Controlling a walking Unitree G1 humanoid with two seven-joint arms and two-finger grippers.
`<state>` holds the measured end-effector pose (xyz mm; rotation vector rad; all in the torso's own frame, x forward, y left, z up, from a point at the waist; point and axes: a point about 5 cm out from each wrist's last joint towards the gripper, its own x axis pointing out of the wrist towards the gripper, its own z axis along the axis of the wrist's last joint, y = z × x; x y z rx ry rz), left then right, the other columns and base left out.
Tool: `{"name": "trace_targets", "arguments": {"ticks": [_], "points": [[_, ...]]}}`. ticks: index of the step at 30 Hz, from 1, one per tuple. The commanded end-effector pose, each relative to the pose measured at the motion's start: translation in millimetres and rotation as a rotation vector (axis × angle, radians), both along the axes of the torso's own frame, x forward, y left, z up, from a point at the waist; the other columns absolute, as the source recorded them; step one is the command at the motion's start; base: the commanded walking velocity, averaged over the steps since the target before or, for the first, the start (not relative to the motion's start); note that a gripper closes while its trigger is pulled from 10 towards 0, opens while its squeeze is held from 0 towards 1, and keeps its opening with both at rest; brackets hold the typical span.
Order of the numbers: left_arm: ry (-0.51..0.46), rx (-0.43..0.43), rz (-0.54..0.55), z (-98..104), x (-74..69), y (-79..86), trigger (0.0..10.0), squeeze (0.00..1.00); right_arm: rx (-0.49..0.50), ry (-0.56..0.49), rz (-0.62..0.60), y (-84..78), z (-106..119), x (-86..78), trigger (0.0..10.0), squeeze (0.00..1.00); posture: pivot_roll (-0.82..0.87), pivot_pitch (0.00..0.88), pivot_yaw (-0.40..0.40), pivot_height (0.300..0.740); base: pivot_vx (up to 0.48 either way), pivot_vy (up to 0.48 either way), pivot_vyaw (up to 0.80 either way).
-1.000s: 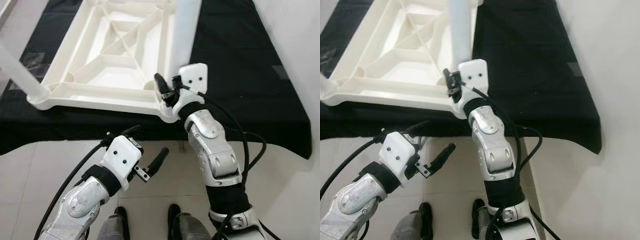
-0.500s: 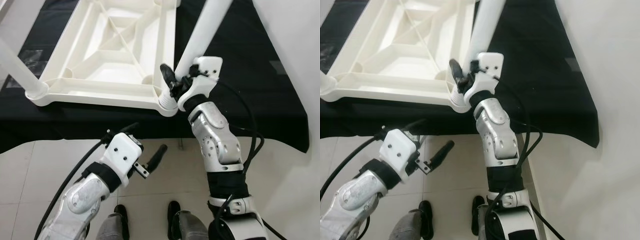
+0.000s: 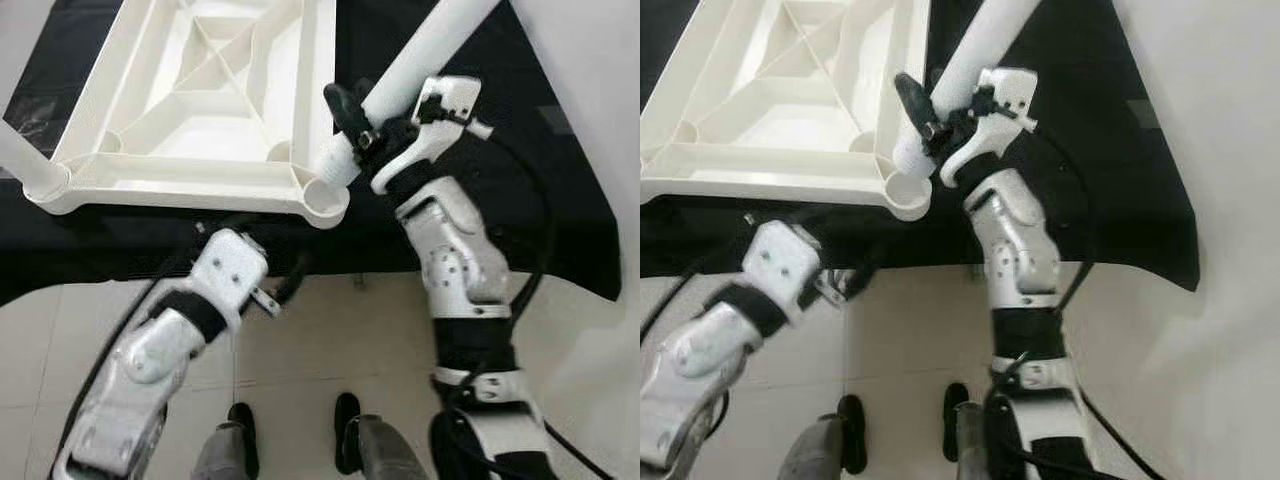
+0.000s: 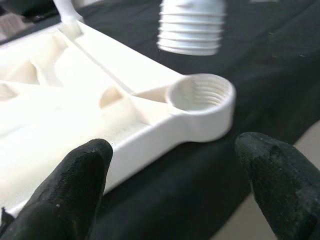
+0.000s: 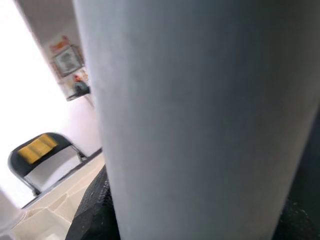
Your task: Building children table
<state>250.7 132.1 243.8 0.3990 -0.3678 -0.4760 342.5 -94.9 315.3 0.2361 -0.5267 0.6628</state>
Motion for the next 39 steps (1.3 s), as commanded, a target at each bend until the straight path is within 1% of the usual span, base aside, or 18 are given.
{"name": "trace_targets", "arguments": {"ticks": [1, 3, 4, 5, 6, 7, 8, 10, 12, 15, 18, 20, 23, 24, 27, 33, 34, 39], "points": [[0.003, -0.016, 0.012, 4, 3.5, 5.4, 10.0, 0.0, -0.014, -0.06, 0.045, -4.2, 4, -6.5, 10.0, 0.0, 0.08, 0.337, -0.037, 0.74, 0.0, 0.0, 0.0], [-0.029, -0.08, -0.009, 23, 11.0, 4.5, 10.0, 0.0, -0.145, -0.089, 0.047, -9.5, 0, -7.7, 10.0, 0.0, 0.07, 0.31, -0.039, 0.74, 0.0, 0.0, 0.0], [-0.029, -0.08, -0.009, 23, 11.0, 4.5, 10.0, 0.0, -0.145, -0.089, 0.047, -9.5, 0, -7.7, 10.0, 0.0, 0.07, 0.31, -0.039, 0.74, 0.0, 0.0, 0.0], [-0.043, -0.107, -0.026, 31, 13.0, 3.2, 10.0, 0.0, -0.198, -0.099, 0.046, -11.0, -2, -8.1, 10.0, 0.0, 0.07, 0.31, -0.039, 0.74, 0.0, 0.0, 0.0], [-0.058, -0.151, -0.079, 43, 14.0, -0.5, 10.0, 0.0, -0.275, -0.114, 0.02, -13.8, -6, -7.5, 10.0, 0.0, 0.07, 0.287, -0.041, 0.74, 0.0, 0.0, 0.0], [-0.067, -0.178, -0.117, 51, 14.6, -2.8, 10.0, 0.0, -0.321, -0.123, 0.002, -15.4, -8, -6.4, 10.0, 0.0, 0.07, 0.28, -0.042, 0.74, 0.0, 0.0, 0.0], [-0.067, -0.178, -0.117, 51, 14.6, -2.8, 10.0, 0.0, -0.321, -0.123, 0.002, -15.4, -8, -6.4, 10.0, 0.0, 0.07, 0.28, -0.042, 0.74, 0.0, 0.0, 0.0], [-0.098, -0.21, -0.294, 73, 9.6, -12.6, 10.0, 0.0, -0.468, -0.129, -0.095, -24.9, -15, -0.1, 10.0, 0.0, 0.07, 0.24, -0.04, 0.74, 0.0, 0.0, 0.0], [-0.127, -0.231, -0.433, 90, 4.6, -17.9, 10.0, 0.0, -0.553, -0.129, -0.186, -33.7, -17, 6.4, 10.0, 0.0, 0.06, 0.216, -0.036, 0.74, 0.0, 0.0, 0.0], [-0.152, -0.247, -0.507, 102, 3.9, -19.7, 10.0, 0.0, -0.581, -0.133, -0.239, -37.6, -16, 11.3, 10.0, 0.0, 0.05, 0.186, -0.032, 0.74, 0.0, 0.0, 0.0], [-0.185, -0.23, -0.547, 111, 5.2, -22.5, 10.0, 0.0, -0.606, -0.146, -0.245, -34.1, -15, 11.7, 10.0, 0.0, 0.05, 0.154, -0.03, 0.74, 0.0, 0.0, 0.0], [-0.271, -0.169, -0.575, 127, 9.4, -29.4, 10.0, 0.0, -0.63, -0.171, -0.229, -21.5, -14, 11.2, 10.0, 0.0, 0.06, 0.124, -0.021, 0.74, 0.0, 0.0, 0.0], [-0.334, -0.146, -0.549, 145, 18.8, -36.1, 10.0, 0.0, -0.632, -0.2, -0.194, -8.2, -13, 9.8, 10.0, 0.0, 0.06, 0.114, -0.019, 0.74, 0.0, 0.0, 0.0], [-0.334, -0.146, -0.549, 145, 18.8, -36.1, 10.0, 0.0, -0.632, -0.2, -0.194, -8.2, -13, 9.8, 10.0, 0.0, 0.06, 0.114, -0.019, 0.74, 0.0, 0.0, 0.0], [-0.341, -0.167, -0.555, 154, 25.8, -41.3, 10.0, 0.0, -0.63, -0.239, -0.125, 6.5, -12, 4.1, 10.0, 0.0, 0.06, 0.102, -0.017, 0.74, 0.0, 0.0, 0.0], [-0.322, -0.176, -0.565, 162, 32.4, -43.5, 10.0, 0.0, -0.679, -0.262, -0.096, 17.1, -19, 1.4, 10.0, 0.0, 0.05, 0.097, -0.002, 0.74, 0.0, 0.0, 0.0], [-0.327, -0.171, -0.562, 163, 33.6, -43.1, 0.0, 0.0, -0.681, -0.26, -0.094, 18.2, -20, 1.2, 10.0, 0.0, 0.04, 0.095, -0.002, 0.74, 0.0, 0.0, 0.0], [-0.322, -0.183, -0.579, 166, 38.2, -42.7, 0.0, 0.0, -0.704, -0.255, -0.105, 20.4, -24, 3.0, 10.0, 0.0, 0.05, 0.09, -0.005, 0.74, 0.0, 0.0, 0.0]]}}
